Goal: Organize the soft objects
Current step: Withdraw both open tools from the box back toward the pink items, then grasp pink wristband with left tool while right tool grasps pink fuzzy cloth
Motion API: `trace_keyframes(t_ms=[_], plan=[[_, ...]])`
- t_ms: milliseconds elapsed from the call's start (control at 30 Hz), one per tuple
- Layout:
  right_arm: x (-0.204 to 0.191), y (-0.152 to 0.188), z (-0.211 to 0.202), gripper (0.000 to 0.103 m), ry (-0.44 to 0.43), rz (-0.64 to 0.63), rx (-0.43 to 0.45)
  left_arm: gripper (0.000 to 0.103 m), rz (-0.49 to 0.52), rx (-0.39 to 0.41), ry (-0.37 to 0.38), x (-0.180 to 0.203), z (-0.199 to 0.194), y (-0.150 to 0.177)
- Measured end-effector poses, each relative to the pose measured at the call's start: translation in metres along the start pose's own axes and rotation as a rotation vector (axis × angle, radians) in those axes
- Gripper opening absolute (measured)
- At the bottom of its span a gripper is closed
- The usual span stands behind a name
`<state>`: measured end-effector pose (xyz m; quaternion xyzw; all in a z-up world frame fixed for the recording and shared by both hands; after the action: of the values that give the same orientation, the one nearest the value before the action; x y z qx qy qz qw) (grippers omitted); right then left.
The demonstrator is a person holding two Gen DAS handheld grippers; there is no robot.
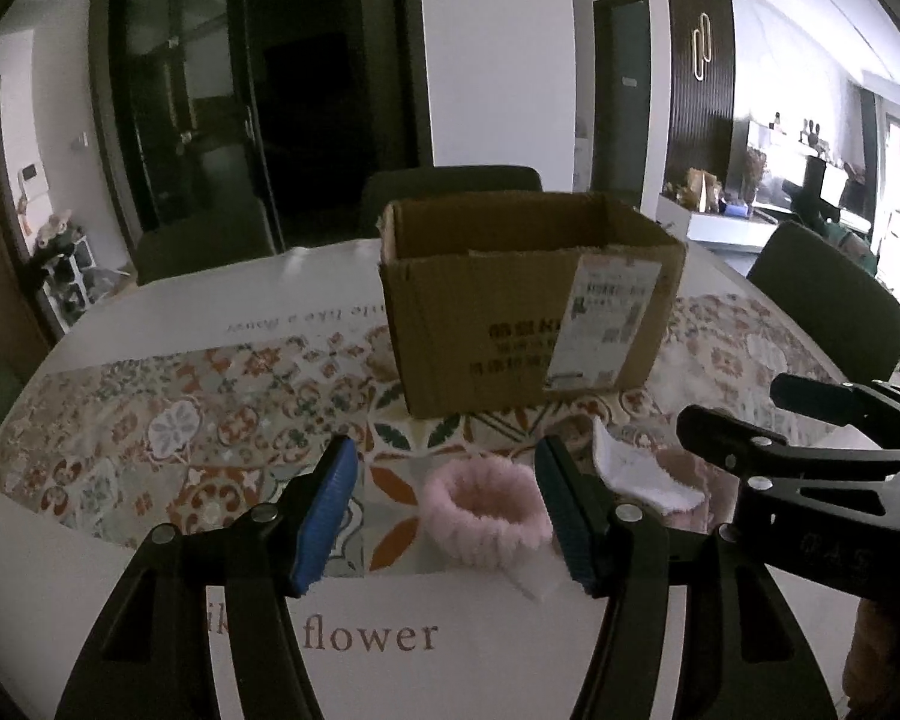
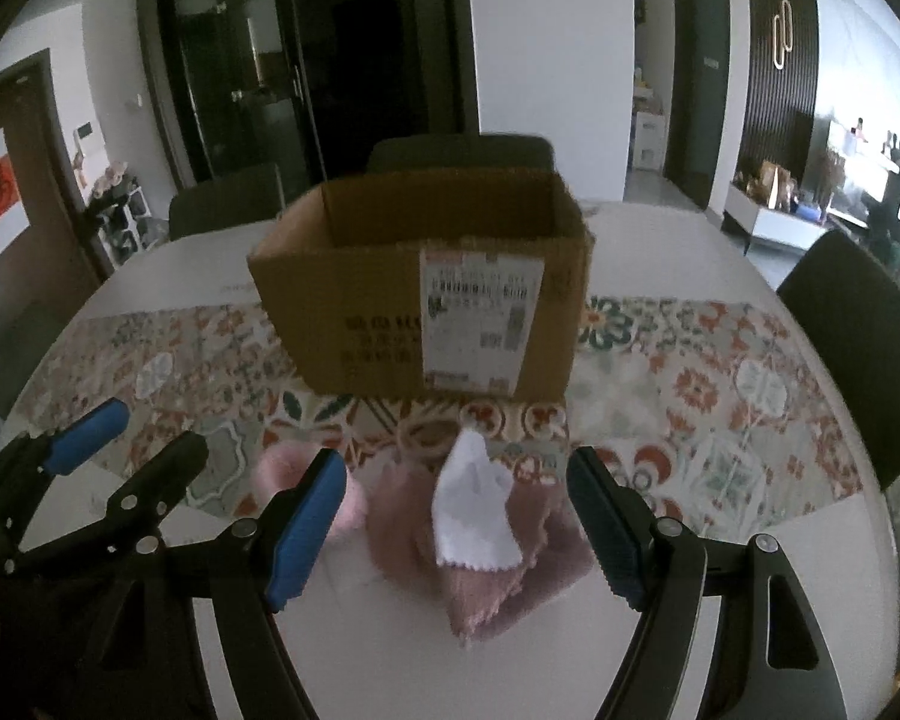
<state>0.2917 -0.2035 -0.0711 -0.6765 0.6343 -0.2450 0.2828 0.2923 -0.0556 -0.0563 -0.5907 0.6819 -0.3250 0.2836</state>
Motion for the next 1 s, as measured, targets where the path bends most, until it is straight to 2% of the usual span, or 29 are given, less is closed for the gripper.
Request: trace_keyframes(t_ms=[567, 800, 1000], plan=[[0.003, 0.06, 0.01, 0.077, 0.025, 0.043, -0.065, 0.062, -0.01, -0.079, 0.085, 0.012, 0.014, 0.059], [0.006, 0.079, 0.01, 0.077, 0.033, 0.078, -0.069, 0.064, 0.007, -0.084, 0.106, 0.016, 0.021, 0.073], [0.007, 0.089, 0.028, 0.077, 0.024, 0.099, -0.099, 0.064, 0.0, -0.126, 0.101, 0.013, 0.039, 0.076]])
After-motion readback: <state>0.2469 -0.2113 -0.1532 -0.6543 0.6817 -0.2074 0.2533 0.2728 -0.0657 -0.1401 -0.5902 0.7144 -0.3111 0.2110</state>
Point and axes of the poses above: each gripper's, at about its wrist camera, not at the fingertips, and z roughly the way its jaws point, x to its right, y to its underside, the point moved 9 cm from there along z, roughly the way its jaws point, and after that the axes turned 4 degrees about -z, right-handed, at the moved point
